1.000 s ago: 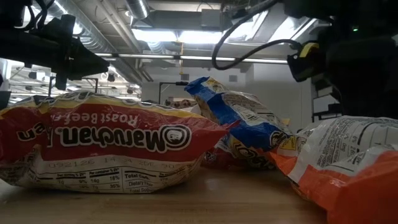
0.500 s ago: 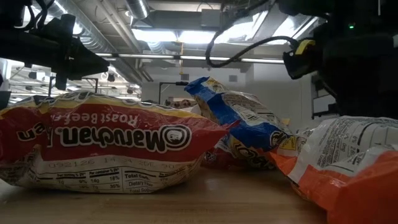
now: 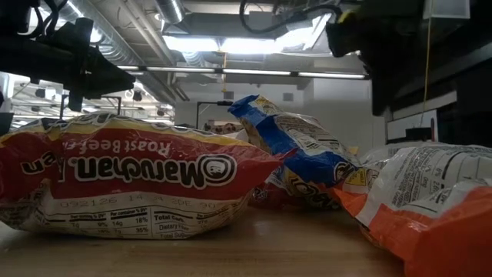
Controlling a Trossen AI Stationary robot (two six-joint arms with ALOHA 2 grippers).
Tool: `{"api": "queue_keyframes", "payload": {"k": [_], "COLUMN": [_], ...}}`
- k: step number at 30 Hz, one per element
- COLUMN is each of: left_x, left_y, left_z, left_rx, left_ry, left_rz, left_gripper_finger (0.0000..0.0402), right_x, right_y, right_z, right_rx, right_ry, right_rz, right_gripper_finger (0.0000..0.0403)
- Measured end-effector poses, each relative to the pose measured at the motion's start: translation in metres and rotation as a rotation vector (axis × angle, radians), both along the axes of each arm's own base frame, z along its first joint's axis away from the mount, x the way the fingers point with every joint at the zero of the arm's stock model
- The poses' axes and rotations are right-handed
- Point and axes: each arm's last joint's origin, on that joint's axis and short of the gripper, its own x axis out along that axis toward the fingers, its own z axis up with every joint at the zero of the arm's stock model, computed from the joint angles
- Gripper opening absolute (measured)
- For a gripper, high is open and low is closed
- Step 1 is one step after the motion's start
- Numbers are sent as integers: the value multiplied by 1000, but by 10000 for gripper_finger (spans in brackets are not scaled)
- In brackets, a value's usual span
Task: Sort Maruchan noodles
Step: Put the right blue noodle pack into the yellow bin
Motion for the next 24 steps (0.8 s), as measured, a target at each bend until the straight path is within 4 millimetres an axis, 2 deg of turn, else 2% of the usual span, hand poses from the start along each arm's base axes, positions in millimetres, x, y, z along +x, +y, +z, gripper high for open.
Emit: {"api": "queue_keyframes", "payload": {"k": [3, 6, 10, 17, 20, 24], "left_x": [0, 0, 0, 0, 0, 0], "left_y": [0, 0, 0, 0, 0, 0], "left_z": [0, 0, 0, 0, 0, 0], "left_rx": [0, 3, 3, 5, 5, 5], "left_ry": [0, 2, 3, 4, 4, 4], "left_rz": [0, 0, 0, 0, 0, 0], "left_gripper_finger": [73, 73, 73, 73, 73, 73], "right_x": [0, -1, 0, -12, -29, -52], "right_y": [-11, -10, 7, 52, 69, 87], "right_z": [8, 9, 9, -2, -14, -38], "right_rx": [37, 94, 53, -261, -336, -305], "right_ry": [-22, -15, -71, -302, -369, -429], "right_rz": [8, 54, 75, -71, -177, -269], "right_gripper_finger": [3, 25, 96, 246, 279, 295]}}
